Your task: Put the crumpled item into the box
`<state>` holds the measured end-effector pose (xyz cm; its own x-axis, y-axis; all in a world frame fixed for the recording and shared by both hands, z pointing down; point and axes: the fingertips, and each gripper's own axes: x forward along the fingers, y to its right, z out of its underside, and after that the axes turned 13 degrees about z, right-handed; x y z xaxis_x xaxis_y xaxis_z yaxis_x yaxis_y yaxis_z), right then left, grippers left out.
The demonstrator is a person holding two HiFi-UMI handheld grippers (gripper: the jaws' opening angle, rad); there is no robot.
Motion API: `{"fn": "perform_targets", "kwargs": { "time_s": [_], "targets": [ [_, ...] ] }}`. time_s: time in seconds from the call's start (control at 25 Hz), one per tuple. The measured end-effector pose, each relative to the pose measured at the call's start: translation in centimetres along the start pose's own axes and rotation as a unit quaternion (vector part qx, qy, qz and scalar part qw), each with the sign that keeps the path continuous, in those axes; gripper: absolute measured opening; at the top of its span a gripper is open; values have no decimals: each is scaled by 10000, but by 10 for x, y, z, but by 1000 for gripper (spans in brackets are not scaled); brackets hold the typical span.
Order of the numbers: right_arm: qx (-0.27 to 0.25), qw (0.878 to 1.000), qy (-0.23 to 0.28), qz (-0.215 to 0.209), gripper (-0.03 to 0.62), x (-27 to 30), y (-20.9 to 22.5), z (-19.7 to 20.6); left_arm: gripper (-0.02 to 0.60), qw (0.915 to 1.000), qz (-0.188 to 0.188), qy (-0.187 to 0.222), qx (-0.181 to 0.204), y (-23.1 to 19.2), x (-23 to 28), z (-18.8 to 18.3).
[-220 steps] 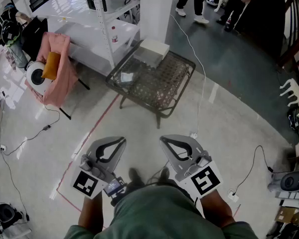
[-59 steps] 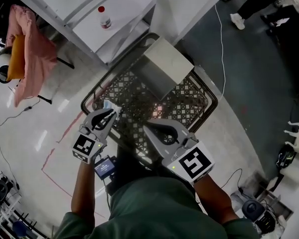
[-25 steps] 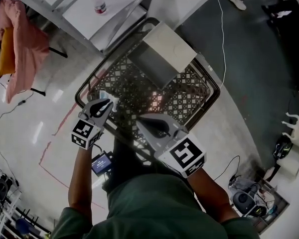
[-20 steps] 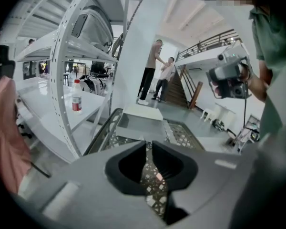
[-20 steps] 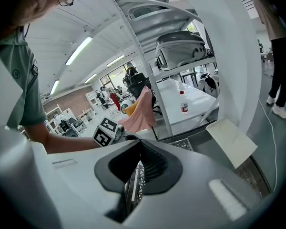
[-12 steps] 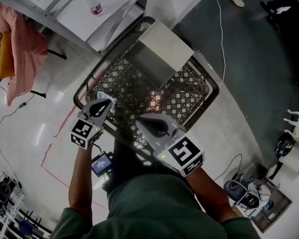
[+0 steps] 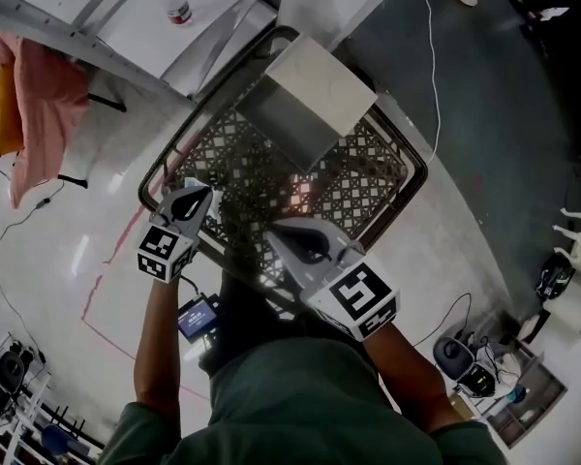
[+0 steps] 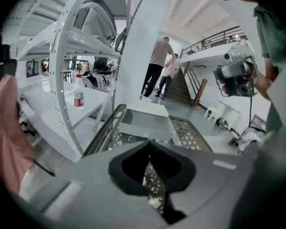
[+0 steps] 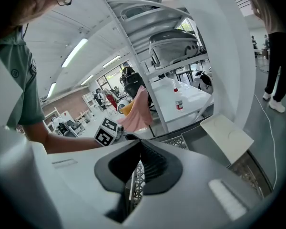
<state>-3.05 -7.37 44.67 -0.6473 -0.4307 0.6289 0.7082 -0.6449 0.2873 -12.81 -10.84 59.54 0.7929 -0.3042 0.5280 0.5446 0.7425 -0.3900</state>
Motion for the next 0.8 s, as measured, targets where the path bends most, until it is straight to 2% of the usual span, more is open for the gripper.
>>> {"fn": "perform_targets", "kwargs": {
  "time_s": [0.12,0.36,0.68,0.8],
  "targets": [
    [48,10000,-12,16,8,4,6,0,3,10000,-29,-59,-64,-5,4,4],
    [110,9999,-49,8,8,15,13,2,17,9982,-155,-451,-355,-22,11,28],
    [196,9997,-122,16,8,24,19,8,95,9943,-95,-934,-511,-26,22,59],
    [219,9996,-152,26,8,27,20,11,158,9934,-140,-1024,-507,-28,24,66]
  ]
}}
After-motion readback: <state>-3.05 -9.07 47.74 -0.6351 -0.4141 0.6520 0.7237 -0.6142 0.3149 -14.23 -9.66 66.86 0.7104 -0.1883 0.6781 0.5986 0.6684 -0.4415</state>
